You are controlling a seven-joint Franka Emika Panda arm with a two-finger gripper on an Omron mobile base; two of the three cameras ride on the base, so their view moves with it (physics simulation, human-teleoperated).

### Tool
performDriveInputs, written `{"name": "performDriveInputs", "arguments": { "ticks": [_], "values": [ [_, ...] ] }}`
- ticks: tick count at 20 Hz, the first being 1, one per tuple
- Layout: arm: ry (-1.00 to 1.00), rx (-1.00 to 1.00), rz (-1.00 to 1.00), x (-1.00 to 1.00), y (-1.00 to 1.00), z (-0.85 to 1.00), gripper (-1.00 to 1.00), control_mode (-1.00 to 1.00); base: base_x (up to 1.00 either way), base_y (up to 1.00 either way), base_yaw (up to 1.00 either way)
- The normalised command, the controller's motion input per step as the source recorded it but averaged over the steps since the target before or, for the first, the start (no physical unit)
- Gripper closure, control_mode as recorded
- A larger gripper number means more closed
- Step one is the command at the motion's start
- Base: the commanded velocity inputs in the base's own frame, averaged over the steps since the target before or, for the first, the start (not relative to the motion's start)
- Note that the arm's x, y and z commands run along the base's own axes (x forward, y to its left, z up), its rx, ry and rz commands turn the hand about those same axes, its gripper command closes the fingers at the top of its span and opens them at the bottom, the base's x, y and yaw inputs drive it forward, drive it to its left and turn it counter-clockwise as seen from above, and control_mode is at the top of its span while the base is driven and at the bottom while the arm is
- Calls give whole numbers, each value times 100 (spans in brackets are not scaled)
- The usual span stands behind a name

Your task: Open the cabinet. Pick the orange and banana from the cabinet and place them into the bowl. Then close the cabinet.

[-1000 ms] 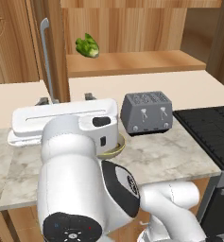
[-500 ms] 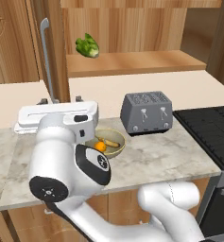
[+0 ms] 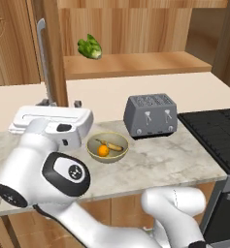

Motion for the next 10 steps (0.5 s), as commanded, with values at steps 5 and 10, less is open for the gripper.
{"name": "performDriveInputs", "arguments": {
  "ticks": [5, 10],
  "values": [
    [-3, 15, -8, 2, -98, 0, -100, -100, 0, 0, 0],
    [-7, 17, 0, 42, -100, -12, -100, -100, 0, 0, 0]
  ]
}}
